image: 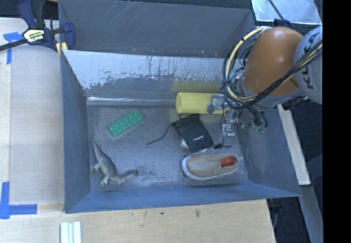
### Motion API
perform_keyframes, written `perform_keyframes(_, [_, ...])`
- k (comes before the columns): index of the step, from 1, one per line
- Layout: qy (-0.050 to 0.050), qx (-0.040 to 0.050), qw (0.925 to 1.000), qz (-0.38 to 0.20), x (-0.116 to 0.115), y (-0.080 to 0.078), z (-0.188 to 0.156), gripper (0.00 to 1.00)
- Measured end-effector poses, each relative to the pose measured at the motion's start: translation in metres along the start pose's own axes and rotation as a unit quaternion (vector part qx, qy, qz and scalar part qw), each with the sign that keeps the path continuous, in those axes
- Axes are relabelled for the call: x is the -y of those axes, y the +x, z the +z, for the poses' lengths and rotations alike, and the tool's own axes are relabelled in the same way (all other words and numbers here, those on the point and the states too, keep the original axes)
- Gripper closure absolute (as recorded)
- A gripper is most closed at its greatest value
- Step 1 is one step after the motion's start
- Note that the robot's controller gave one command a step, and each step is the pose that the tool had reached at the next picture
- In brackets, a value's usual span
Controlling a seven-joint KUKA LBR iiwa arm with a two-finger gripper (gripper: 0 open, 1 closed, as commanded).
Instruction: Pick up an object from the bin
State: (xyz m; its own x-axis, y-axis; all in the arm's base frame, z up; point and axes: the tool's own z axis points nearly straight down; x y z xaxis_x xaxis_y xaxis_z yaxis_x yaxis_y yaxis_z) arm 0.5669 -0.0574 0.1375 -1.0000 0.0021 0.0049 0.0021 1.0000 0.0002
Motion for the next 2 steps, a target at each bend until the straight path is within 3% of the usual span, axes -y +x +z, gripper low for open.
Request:
perform_keyframes(1, [0.0, 0.0042, 1.0, -0.001, 0.0, -0.002, -0.005, 0.0])
perform_keyframes(2, [0.002, 0.0053, 0.9997, 0.024, -0.035, -0.026, 0.061, 0.0])
